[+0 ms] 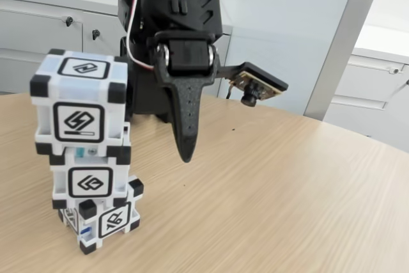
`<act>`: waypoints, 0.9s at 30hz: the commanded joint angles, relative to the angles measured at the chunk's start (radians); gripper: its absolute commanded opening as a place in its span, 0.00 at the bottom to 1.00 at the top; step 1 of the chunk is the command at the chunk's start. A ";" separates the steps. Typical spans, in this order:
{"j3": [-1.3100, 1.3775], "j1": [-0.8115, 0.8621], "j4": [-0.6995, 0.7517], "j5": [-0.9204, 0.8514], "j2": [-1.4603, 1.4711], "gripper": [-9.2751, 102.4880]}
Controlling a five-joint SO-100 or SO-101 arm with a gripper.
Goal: Stack cubes from left to right.
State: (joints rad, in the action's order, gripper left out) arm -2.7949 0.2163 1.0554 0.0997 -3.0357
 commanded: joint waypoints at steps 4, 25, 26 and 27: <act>0.008 0.003 -0.003 -0.052 -0.006 0.08; 0.008 0.008 -0.003 -0.052 -0.006 0.08; 0.008 0.008 -0.003 -0.052 -0.006 0.08; 0.008 0.008 -0.003 -0.051 -0.006 0.08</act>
State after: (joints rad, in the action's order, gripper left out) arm -2.7949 0.2163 1.0554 0.0506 -3.0357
